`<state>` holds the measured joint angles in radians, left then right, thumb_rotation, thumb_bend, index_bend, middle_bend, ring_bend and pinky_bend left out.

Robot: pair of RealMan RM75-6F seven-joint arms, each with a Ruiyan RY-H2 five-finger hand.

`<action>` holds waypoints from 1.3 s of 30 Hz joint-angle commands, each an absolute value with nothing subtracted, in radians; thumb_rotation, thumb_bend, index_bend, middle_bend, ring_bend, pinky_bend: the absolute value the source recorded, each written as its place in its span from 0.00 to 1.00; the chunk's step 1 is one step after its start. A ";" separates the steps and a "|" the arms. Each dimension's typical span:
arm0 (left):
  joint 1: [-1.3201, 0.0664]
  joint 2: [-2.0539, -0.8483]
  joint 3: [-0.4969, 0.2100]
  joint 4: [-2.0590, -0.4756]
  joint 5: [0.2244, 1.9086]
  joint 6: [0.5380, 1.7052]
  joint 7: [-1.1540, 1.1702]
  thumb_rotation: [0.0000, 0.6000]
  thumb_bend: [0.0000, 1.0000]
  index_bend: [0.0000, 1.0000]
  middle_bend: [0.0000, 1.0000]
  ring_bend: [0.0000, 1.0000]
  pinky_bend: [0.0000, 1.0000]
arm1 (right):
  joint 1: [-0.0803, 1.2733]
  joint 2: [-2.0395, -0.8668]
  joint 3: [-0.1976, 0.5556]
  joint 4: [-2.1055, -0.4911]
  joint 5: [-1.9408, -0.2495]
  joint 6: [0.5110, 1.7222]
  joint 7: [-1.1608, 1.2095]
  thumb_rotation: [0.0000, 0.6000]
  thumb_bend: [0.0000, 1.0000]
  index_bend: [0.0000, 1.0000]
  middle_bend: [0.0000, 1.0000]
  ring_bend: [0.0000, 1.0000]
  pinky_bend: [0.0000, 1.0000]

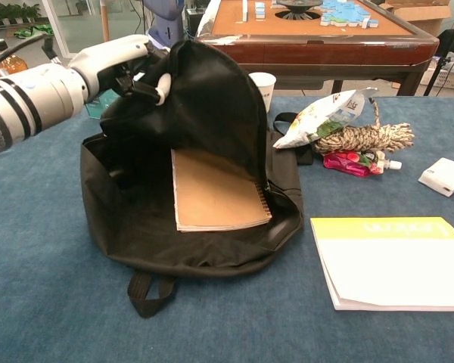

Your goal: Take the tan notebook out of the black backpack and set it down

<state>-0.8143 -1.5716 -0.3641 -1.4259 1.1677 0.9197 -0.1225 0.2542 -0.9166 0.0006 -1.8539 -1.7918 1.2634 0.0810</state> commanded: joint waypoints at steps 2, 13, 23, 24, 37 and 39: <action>-0.835 -1.556 -0.403 -1.463 1.090 0.906 -0.084 1.00 0.68 0.71 0.12 0.04 0.04 | 0.364 -0.944 -0.007 -1.903 -1.843 1.132 0.118 1.00 0.31 0.30 0.28 0.29 0.40; -0.865 -1.554 -0.420 -1.542 0.936 0.917 0.006 1.00 0.68 0.70 0.12 0.04 0.05 | 0.578 -1.170 0.068 -1.869 -1.726 0.858 0.059 1.00 0.31 0.30 0.28 0.26 0.40; -0.876 -1.555 -0.413 -1.560 0.900 0.929 0.025 1.00 0.68 0.69 0.12 0.04 0.05 | 0.696 -1.400 0.111 -1.714 -1.600 0.753 0.011 1.00 0.31 0.30 0.29 0.26 0.40; -0.877 -1.555 -0.413 -1.561 0.899 0.930 0.025 1.00 0.68 0.69 0.12 0.04 0.05 | 0.703 -1.416 0.113 -1.698 -1.594 0.751 0.009 1.00 0.31 0.30 0.29 0.26 0.40; -0.873 -1.546 -0.408 -1.561 0.888 0.940 0.006 1.00 0.68 0.68 0.12 0.04 0.05 | 0.766 -1.632 0.143 -1.441 -1.488 0.769 -0.025 1.00 0.31 0.30 0.29 0.26 0.40; -0.873 -1.544 -0.410 -1.561 0.887 0.941 0.004 1.00 0.68 0.68 0.12 0.04 0.05 | 0.772 -1.664 0.145 -1.402 -1.490 0.784 -0.030 1.00 0.31 0.30 0.30 0.26 0.40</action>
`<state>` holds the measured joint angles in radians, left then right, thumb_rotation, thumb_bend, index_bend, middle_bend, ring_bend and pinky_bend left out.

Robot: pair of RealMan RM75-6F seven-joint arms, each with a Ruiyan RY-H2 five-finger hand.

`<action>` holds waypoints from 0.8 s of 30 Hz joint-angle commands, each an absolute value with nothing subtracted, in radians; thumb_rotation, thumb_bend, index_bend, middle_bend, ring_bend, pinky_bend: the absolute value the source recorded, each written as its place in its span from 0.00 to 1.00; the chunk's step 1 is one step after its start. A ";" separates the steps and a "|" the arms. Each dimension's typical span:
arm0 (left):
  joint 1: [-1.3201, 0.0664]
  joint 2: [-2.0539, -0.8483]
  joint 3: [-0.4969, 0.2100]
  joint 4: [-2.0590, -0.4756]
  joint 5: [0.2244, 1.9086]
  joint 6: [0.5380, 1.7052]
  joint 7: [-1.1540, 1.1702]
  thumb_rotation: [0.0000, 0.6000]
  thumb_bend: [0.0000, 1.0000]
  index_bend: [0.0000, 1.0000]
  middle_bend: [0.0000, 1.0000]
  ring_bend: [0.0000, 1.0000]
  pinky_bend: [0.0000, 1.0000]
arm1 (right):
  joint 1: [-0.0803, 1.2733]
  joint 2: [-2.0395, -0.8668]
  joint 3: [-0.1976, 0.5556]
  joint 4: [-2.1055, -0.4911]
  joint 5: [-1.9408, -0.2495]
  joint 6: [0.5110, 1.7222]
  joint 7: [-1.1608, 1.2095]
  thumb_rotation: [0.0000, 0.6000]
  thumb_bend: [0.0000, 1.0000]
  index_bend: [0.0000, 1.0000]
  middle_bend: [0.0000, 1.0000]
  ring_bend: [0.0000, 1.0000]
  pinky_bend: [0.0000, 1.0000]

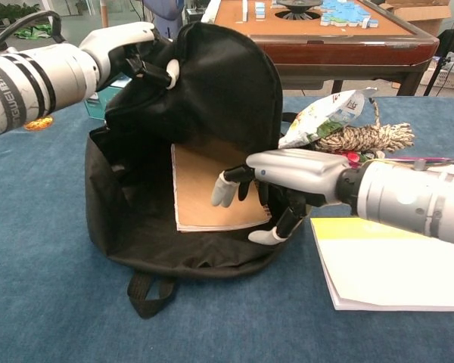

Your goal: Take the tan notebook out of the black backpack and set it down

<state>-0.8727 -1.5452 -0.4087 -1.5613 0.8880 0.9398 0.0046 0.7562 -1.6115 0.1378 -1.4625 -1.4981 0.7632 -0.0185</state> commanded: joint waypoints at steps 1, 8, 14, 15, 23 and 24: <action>-0.873 -1.544 -0.410 -1.561 0.886 0.941 0.003 1.00 0.68 0.68 0.12 0.04 0.05 | 0.776 -1.683 0.145 -1.377 -1.490 0.793 -0.031 1.00 0.31 0.30 0.30 0.26 0.40; -0.874 -1.544 -0.410 -1.564 0.877 0.945 -0.002 1.00 0.68 0.68 0.12 0.04 0.05 | 0.802 -1.780 0.145 -1.244 -1.496 0.827 -0.021 1.00 0.30 0.30 0.30 0.23 0.39; -0.874 -1.541 -0.411 -1.567 0.869 0.946 -0.004 1.00 0.68 0.68 0.12 0.04 0.05 | 0.814 -1.837 0.134 -1.152 -1.513 0.863 -0.026 1.00 0.25 0.30 0.29 0.21 0.35; -0.874 -1.540 -0.411 -1.568 0.867 0.946 -0.004 1.00 0.68 0.68 0.12 0.04 0.05 | 0.815 -1.844 0.133 -1.142 -1.513 0.867 -0.028 1.00 0.22 0.30 0.28 0.20 0.34; -0.874 -1.536 -0.409 -1.570 0.859 0.943 -0.009 1.00 0.68 0.68 0.12 0.04 0.05 | 0.817 -1.916 0.127 -1.056 -1.515 0.915 -0.053 1.00 0.11 0.30 0.21 0.15 0.23; -0.874 -1.536 -0.408 -1.569 0.858 0.943 -0.009 1.00 0.68 0.68 0.12 0.04 0.05 | 0.817 -1.924 0.127 -1.044 -1.517 0.921 -0.055 1.00 0.10 0.30 0.21 0.14 0.21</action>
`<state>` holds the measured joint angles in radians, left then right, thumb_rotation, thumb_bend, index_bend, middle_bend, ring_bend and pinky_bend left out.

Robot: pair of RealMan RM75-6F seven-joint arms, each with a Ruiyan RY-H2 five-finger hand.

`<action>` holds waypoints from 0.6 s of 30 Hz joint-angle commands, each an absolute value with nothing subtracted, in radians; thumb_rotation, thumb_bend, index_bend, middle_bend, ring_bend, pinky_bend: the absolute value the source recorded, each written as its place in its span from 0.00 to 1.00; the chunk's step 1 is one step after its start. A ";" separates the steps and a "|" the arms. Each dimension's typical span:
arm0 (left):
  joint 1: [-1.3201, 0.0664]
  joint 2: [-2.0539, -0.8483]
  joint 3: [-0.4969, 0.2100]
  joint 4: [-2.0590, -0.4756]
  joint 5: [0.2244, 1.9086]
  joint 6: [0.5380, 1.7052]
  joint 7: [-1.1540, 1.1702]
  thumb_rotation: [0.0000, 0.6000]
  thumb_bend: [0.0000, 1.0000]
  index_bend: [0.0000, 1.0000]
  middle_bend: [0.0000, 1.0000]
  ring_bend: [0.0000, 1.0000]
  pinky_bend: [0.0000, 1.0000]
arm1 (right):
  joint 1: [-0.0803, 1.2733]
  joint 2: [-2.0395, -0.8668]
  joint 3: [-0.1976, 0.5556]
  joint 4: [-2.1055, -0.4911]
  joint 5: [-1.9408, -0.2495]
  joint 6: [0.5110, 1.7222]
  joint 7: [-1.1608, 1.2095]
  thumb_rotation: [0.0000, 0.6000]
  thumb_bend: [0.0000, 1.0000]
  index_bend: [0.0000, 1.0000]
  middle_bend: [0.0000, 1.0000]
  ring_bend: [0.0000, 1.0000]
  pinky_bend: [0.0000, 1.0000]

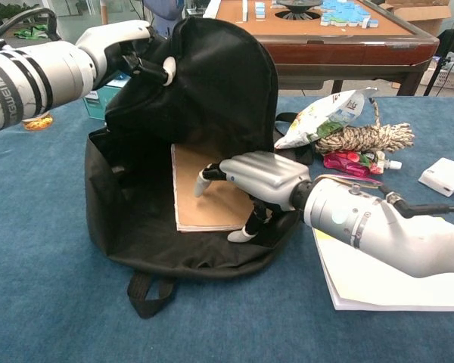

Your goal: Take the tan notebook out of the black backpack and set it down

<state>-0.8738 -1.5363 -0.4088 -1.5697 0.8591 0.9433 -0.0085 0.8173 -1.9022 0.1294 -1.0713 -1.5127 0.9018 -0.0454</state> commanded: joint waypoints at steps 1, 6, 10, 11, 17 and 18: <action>-0.873 -1.536 -0.407 -1.568 0.857 0.942 -0.010 1.00 0.68 0.68 0.12 0.04 0.05 | 0.817 -1.932 0.127 -1.033 -1.517 0.927 -0.058 1.00 0.10 0.30 0.21 0.14 0.21; -0.872 -1.536 -0.407 -1.563 0.852 0.936 -0.019 1.00 0.68 0.68 0.12 0.04 0.05 | 0.824 -1.969 0.127 -0.976 -1.520 0.946 -0.063 1.00 0.10 0.30 0.21 0.14 0.20; -0.871 -1.535 -0.407 -1.559 0.852 0.935 -0.024 1.00 0.68 0.68 0.12 0.04 0.05 | 0.832 -1.996 0.130 -0.933 -1.521 0.952 -0.047 1.00 0.10 0.30 0.20 0.14 0.20; -0.871 -1.534 -0.407 -1.558 0.851 0.934 -0.026 1.00 0.68 0.68 0.12 0.04 0.05 | 0.834 -2.000 0.129 -0.924 -1.521 0.951 -0.045 1.00 0.10 0.30 0.20 0.14 0.20; -0.871 -1.532 -0.407 -1.553 0.848 0.928 -0.033 1.00 0.68 0.68 0.12 0.04 0.05 | 0.844 -2.028 0.129 -0.872 -1.520 0.954 -0.039 1.00 0.10 0.30 0.20 0.14 0.20; -0.871 -1.533 -0.407 -1.552 0.847 0.927 -0.035 1.00 0.68 0.68 0.12 0.04 0.05 | 0.845 -2.033 0.130 -0.864 -1.519 0.954 -0.038 1.00 0.10 0.30 0.20 0.14 0.20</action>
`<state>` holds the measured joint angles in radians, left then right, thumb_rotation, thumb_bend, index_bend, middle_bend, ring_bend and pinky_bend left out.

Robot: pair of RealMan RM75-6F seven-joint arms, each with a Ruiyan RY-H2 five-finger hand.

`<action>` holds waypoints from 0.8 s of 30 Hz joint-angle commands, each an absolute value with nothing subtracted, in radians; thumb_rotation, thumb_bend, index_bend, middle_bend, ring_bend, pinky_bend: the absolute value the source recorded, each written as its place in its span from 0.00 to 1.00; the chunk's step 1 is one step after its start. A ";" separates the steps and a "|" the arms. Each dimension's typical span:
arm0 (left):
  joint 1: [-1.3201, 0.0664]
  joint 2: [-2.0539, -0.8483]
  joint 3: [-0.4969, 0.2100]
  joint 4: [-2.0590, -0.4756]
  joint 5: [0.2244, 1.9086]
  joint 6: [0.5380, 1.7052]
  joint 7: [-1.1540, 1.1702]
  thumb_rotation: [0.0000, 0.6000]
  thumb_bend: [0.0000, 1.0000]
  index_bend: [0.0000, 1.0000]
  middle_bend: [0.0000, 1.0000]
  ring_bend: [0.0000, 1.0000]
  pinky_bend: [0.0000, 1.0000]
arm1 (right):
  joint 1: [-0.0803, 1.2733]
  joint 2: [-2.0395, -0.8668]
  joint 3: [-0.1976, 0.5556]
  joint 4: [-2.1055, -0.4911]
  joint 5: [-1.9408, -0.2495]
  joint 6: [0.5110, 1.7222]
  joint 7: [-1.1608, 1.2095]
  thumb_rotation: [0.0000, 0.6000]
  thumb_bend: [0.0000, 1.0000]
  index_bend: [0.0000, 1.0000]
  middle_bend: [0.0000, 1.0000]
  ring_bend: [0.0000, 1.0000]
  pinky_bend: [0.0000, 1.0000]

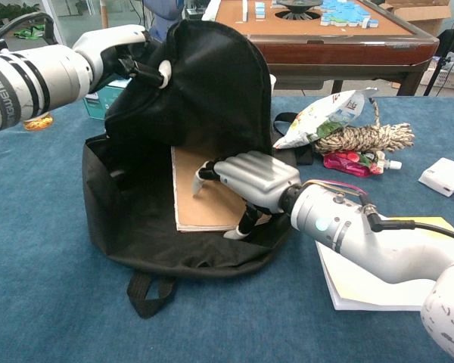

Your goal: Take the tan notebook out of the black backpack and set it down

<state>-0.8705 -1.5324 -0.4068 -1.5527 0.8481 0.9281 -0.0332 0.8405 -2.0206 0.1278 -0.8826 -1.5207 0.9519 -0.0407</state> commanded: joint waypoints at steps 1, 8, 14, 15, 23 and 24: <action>-0.871 -1.533 -0.406 -1.550 0.847 0.925 -0.036 1.00 0.68 0.68 0.12 0.04 0.05 | 0.848 -2.038 0.132 -0.854 -1.518 0.954 -0.036 1.00 0.10 0.30 0.20 0.14 0.20; -0.871 -1.534 -0.404 -1.544 0.847 0.922 -0.041 1.00 0.68 0.68 0.12 0.04 0.05 | 0.862 -2.074 0.133 -0.790 -1.522 0.965 -0.026 1.00 0.10 0.30 0.20 0.14 0.18; -0.869 -1.530 -0.402 -1.541 0.847 0.918 -0.045 1.00 0.68 0.68 0.12 0.04 0.05 | 0.873 -2.101 0.126 -0.741 -1.529 0.964 -0.011 1.00 0.11 0.30 0.20 0.14 0.16; -0.868 -1.529 -0.402 -1.540 0.846 0.917 -0.046 1.00 0.68 0.68 0.12 0.04 0.05 | 0.874 -2.105 0.126 -0.735 -1.530 0.966 -0.008 1.00 0.13 0.30 0.20 0.14 0.16; -0.865 -1.526 -0.401 -1.537 0.847 0.913 -0.056 1.00 0.68 0.68 0.12 0.04 0.05 | 0.883 -2.127 0.115 -0.680 -1.549 0.993 0.007 1.00 0.38 0.30 0.21 0.14 0.16; -0.864 -1.525 -0.401 -1.536 0.847 0.912 -0.057 1.00 0.68 0.68 0.12 0.04 0.05 | 0.883 -2.128 0.114 -0.676 -1.550 0.997 0.009 1.00 0.40 0.30 0.21 0.14 0.16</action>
<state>-0.8644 -1.5254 -0.4010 -1.5362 0.8473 0.9119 -0.0570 0.8820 -2.1262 0.1158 -0.6785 -1.5479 0.9942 0.0075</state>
